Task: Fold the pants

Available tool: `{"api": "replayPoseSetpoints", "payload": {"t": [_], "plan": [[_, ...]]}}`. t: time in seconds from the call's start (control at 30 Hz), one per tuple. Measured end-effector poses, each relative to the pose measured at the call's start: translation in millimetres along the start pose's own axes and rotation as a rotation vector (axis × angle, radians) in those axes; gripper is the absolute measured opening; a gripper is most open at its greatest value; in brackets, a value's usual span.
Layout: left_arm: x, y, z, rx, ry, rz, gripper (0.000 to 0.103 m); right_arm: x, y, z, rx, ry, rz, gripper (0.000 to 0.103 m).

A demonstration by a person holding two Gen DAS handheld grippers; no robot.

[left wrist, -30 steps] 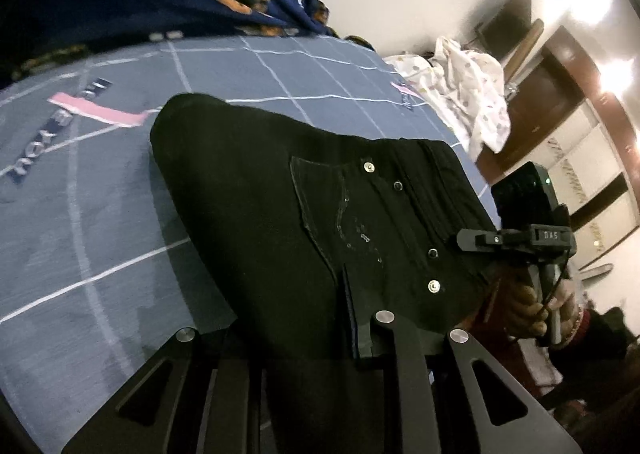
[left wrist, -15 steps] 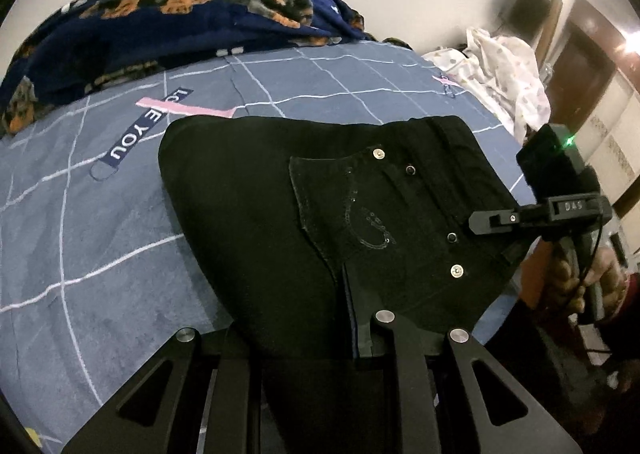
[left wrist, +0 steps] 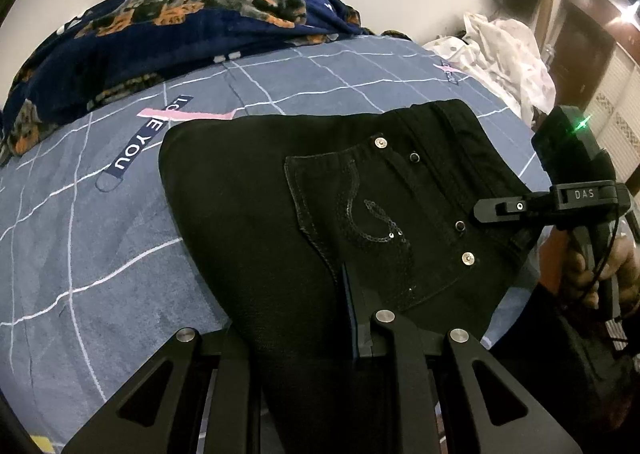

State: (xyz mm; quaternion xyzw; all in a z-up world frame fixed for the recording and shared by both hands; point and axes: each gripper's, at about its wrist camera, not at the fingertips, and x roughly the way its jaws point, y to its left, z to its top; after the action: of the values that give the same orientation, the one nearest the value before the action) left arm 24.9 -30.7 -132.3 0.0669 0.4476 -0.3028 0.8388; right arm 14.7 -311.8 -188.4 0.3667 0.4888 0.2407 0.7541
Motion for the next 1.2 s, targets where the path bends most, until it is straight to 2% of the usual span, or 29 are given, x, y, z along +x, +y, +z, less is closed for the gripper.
{"api": "replayPoseSetpoints", "payload": {"t": [0.4,0.83,1.2], "plan": [[2.2,-3.3,-1.9,0.028,0.007,0.026,0.019,0.1,-1.0,-0.3,0.019,-0.006,-0.005,0.036],[4.0,-7.6,-3.6,0.063,0.010,0.058,0.021,2.2,3.4,6.0,0.037,0.020,-0.018,0.044],[3.8,-8.5,-3.5,0.065,0.008,0.062,0.021,3.7,4.6,7.6,0.036,0.035,-0.028,0.039]]}}
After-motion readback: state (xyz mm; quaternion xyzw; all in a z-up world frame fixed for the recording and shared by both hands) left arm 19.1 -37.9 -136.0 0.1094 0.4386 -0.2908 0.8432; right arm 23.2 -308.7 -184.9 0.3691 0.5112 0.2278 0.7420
